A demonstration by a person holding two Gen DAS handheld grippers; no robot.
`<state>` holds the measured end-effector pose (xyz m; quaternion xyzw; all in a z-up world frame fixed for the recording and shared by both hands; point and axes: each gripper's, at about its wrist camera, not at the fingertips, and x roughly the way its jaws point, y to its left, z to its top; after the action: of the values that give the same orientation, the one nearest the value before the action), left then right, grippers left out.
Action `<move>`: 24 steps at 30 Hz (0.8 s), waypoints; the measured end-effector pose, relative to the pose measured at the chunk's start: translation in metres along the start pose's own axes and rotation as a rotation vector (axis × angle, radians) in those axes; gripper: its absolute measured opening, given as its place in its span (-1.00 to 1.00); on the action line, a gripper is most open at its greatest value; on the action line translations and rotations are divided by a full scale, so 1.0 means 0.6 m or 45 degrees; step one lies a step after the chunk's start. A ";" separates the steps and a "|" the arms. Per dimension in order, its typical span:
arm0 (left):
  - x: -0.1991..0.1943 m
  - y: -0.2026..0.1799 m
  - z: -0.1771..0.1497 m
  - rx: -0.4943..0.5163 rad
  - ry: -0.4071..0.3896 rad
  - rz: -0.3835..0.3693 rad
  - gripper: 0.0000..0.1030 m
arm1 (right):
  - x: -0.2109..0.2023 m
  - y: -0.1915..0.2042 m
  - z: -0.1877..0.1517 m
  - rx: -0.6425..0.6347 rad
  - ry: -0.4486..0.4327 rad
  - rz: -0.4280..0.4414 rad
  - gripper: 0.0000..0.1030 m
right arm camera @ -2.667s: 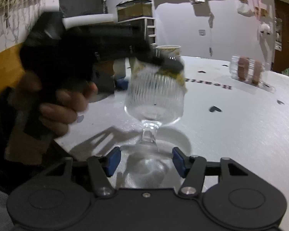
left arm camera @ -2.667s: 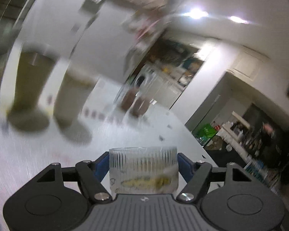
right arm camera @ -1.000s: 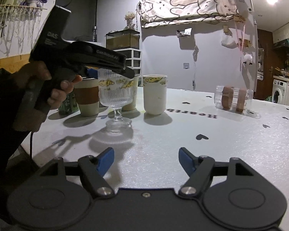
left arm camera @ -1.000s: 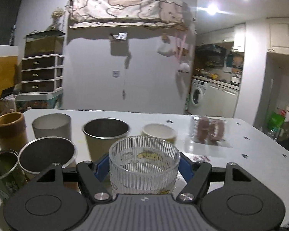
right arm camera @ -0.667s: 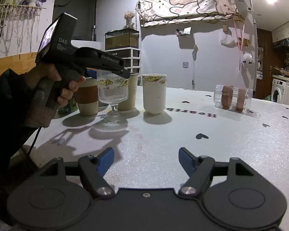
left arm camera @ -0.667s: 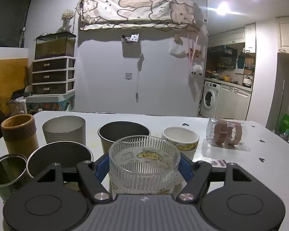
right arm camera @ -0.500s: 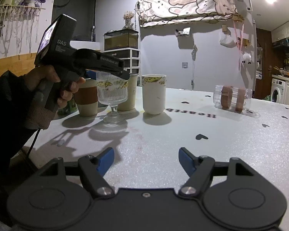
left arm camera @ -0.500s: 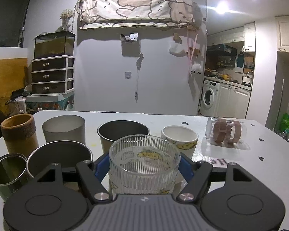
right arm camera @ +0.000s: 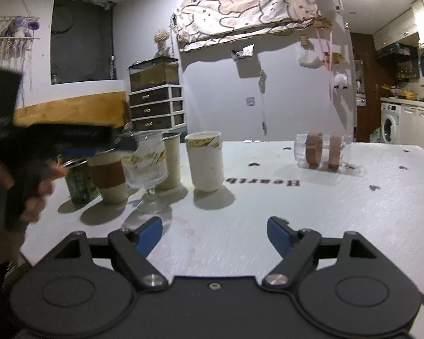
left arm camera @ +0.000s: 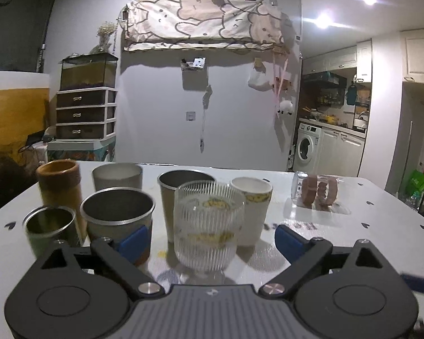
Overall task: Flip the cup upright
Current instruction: 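Set the upright glass on the table beside the cups with the left tool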
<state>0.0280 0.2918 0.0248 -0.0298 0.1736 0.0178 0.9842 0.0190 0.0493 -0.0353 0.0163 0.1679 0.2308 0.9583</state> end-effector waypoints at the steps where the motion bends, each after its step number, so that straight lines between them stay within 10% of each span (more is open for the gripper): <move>1: -0.007 -0.001 -0.005 0.006 0.004 0.010 0.89 | -0.001 0.001 0.002 0.000 0.000 -0.008 0.59; 24: -0.080 -0.016 -0.069 0.042 0.044 0.049 1.00 | -0.014 0.003 0.022 -0.016 -0.017 -0.181 0.90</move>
<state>-0.0306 0.2785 0.0028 -0.0105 0.1912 0.0333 0.9809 0.0154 0.0478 -0.0200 -0.0001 0.1607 0.1632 0.9734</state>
